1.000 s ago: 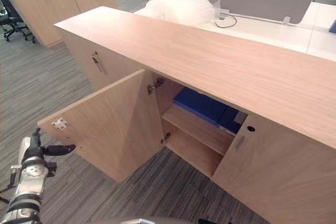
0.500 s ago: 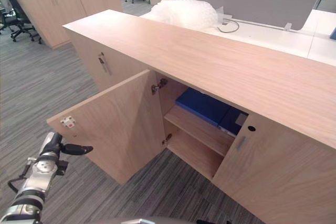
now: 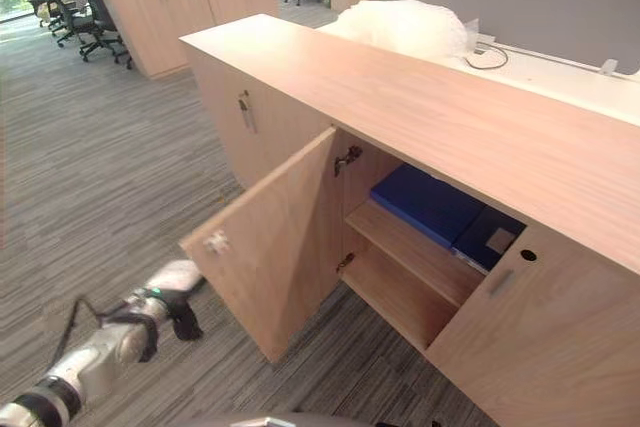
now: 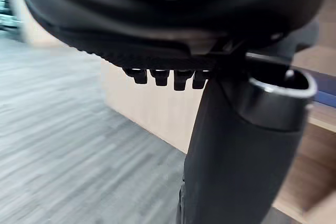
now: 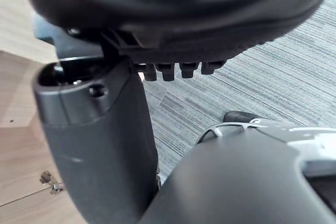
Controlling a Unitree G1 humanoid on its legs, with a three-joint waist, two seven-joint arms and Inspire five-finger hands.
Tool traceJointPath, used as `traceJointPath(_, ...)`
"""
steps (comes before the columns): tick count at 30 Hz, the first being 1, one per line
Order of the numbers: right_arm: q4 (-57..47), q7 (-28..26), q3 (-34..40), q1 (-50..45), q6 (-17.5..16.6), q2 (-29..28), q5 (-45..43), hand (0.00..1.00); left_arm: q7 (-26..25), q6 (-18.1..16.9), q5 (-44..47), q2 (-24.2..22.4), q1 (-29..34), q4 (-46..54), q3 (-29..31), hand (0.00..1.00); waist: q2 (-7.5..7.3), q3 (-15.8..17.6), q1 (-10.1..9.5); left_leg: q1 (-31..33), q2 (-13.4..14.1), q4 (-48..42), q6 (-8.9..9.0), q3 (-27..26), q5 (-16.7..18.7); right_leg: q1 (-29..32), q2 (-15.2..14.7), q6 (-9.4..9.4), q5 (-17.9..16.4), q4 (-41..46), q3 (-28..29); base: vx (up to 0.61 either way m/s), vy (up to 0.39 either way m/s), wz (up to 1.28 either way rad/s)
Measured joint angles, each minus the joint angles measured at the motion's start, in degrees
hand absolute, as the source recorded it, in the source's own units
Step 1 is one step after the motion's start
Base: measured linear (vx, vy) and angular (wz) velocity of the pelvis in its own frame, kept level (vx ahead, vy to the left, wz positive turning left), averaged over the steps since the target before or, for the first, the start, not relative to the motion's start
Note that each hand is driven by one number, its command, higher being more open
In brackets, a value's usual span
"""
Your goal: Walk over to the cabinet, pick up the folder, carry it to the office cabinet, place the folder inside the office cabinet, then close the office cabinet door
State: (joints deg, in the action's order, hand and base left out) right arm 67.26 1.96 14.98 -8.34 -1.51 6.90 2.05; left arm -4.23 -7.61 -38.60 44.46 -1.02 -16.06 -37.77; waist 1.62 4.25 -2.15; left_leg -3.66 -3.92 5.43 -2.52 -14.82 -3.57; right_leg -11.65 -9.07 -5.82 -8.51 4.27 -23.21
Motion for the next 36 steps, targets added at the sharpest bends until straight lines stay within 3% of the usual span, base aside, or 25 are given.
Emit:
traceJointPath(4, 0.0, 0.9, -0.9, 1.0, -0.1, -0.1, 0.0, 1.00, 1.1, -8.7, -1.5, -4.4, 0.8, 9.8, -9.4, 1.00, -0.04, -0.1, 2.23, 0.2, -1.0, 0.0, -0.92, -0.4, 0.5, 0.4, -0.7, 0.12, 0.3, -0.2, 0.5, -0.01, 0.087, -0.05)
traceJointPath(7, 0.0, 1.5, -1.0, 1.3, -0.1, -0.3, 0.0, 1.00, 2.3, -12.0, -1.2, -9.4, 0.6, 14.5, -10.5, 1.00, -0.17, -0.2, 3.39, 0.0, -1.1, 0.0, -1.44, -0.7, 0.7, 0.3, -0.8, 0.24, 0.4, -0.6, 1.0, 0.02, 0.040, -0.08)
traceJointPath(10, 0.0, 2.1, -1.0, 1.4, 0.0, -0.4, -0.4, 1.00, 2.5, -13.8, 1.8, -10.2, 0.5, 18.5, -11.0, 1.00, -0.15, -0.3, 3.88, -1.0, -1.1, 0.0, -1.71, -0.7, 0.5, -1.2, -0.5, 0.29, 0.4, -1.5, 0.9, 0.03, -0.025, -0.03)
traceJointPath(17, 0.2, 2.3, -1.0, 1.2, 0.3, -0.2, -0.4, 1.00, 5.5, -12.1, 10.6, -15.3, 2.7, 16.3, -9.6, 1.00, -0.06, -0.6, 3.95, -1.5, 0.1, 0.0, -1.37, -0.3, 0.4, -2.0, 0.7, 1.57, -0.4, -1.7, 0.2, 0.01, -0.062, 0.02)
traceJointPath(21, 1.0, 2.4, -0.6, 1.3, 0.9, -0.6, -0.2, 1.00, 7.7, -8.3, 19.1, -24.8, 7.7, 6.2, -2.4, 1.00, -1.17, -0.8, 3.92, -1.3, 1.2, -1.4, -0.22, -1.0, 0.9, -2.2, 1.6, 1.89, -0.7, -1.9, 1.0, 0.00, -0.054, -0.06)
traceJointPath(22, 1.0, 2.4, -0.2, 1.4, 0.9, -0.8, -0.1, 1.00, 8.2, -7.3, 21.0, -25.7, 8.2, 4.9, -1.0, 1.00, -1.46, -0.7, 3.93, 0.0, 1.7, -3.6, -0.01, -1.2, 2.0, -1.8, 1.6, 1.86, -0.6, -1.9, 1.2, -0.02, -0.067, -0.20)
traceJointPath(24, 1.3, 2.0, 2.5, 1.9, 1.6, -1.0, 0.0, 1.00, 9.0, -2.8, 29.1, -28.0, 11.4, 3.0, 4.8, 1.00, -0.95, -0.2, 3.76, 7.4, 6.4, -19.6, 0.66, -2.2, 9.3, -0.6, 3.5, 2.50, 0.1, -1.5, 3.4, -0.03, -0.095, -0.35)
traceJointPath(27, 2.6, 2.1, 6.7, 2.0, 2.8, -0.7, 0.1, 1.00, 10.9, 0.4, 41.1, -29.7, 17.3, 2.9, 12.0, 1.00, 0.01, 0.8, 2.91, 12.9, 12.4, -36.9, 2.20, -1.7, 13.3, -1.6, 6.1, 3.18, 0.0, -1.4, 7.2, -0.01, -0.064, -0.69)
traceJointPath(28, 2.2, 2.1, 8.4, 2.0, 3.1, -0.3, 0.1, 1.00, 11.6, 1.4, 47.1, -30.7, 19.2, 2.7, 14.5, 1.00, 0.83, 1.7, 2.60, 14.1, 13.4, -40.5, 2.20, 0.6, 13.3, -1.6, 6.7, 3.46, 0.2, -1.5, 8.9, -0.02, -0.015, -0.68)
traceJointPath(30, 2.0, 2.1, 9.9, 2.0, 3.6, 0.1, 0.2, 1.00, 11.9, 2.2, 51.2, -32.6, 21.1, 1.6, 17.0, 1.00, 1.79, 2.7, 2.17, 15.4, 12.6, -42.7, 2.73, 5.8, 13.8, -1.5, 7.0, 3.57, 0.3, -1.2, 10.9, -0.03, 0.056, -0.62)
traceJointPath(31, 1.8, 2.1, 10.8, 1.7, 4.1, 0.5, 0.1, 1.00, 12.2, 2.9, 54.4, -34.3, 23.0, -0.2, 18.6, 1.00, 2.78, 2.7, 2.02, 13.3, 9.9, -39.3, 4.97, 14.3, 15.7, -0.7, 7.0, 3.50, 0.3, -0.2, 13.2, -0.04, 0.115, -0.61)
traceJointPath(32, 1.4, 2.1, 10.7, 1.7, 4.2, 0.5, 0.1, 1.00, 12.3, 3.1, 54.8, -34.5, 23.4, -0.5, 19.1, 1.00, 2.88, 2.8, 1.98, 12.6, 9.4, -38.2, 5.23, 16.0, 16.0, -0.4, 7.1, 3.50, 0.3, 0.0, 13.7, -0.02, 0.153, -1.02)
traceJointPath(33, -1.0, 2.0, 9.0, 1.8, 4.6, 0.0, 0.2, 1.00, 13.3, 3.9, 56.2, -35.3, 24.5, -2.5, 21.9, 1.00, 2.99, 2.8, 1.58, 7.7, 8.3, -30.1, 6.34, 23.9, 17.2, 2.2, 7.5, 3.24, 0.3, 1.5, 17.3, 0.00, 0.122, -0.89)
traceJointPath(36, -2.1, 1.5, 7.3, 2.4, 4.8, -1.1, 0.2, 1.00, 14.8, 4.4, 59.7, -37.5, 22.3, -10.8, 29.0, 1.00, 1.51, 3.4, 1.05, 6.8, 7.4, -27.6, 5.93, 23.8, 16.9, 4.4, 6.7, 2.30, 0.9, 2.2, 20.5, -0.04, 0.113, -0.63)
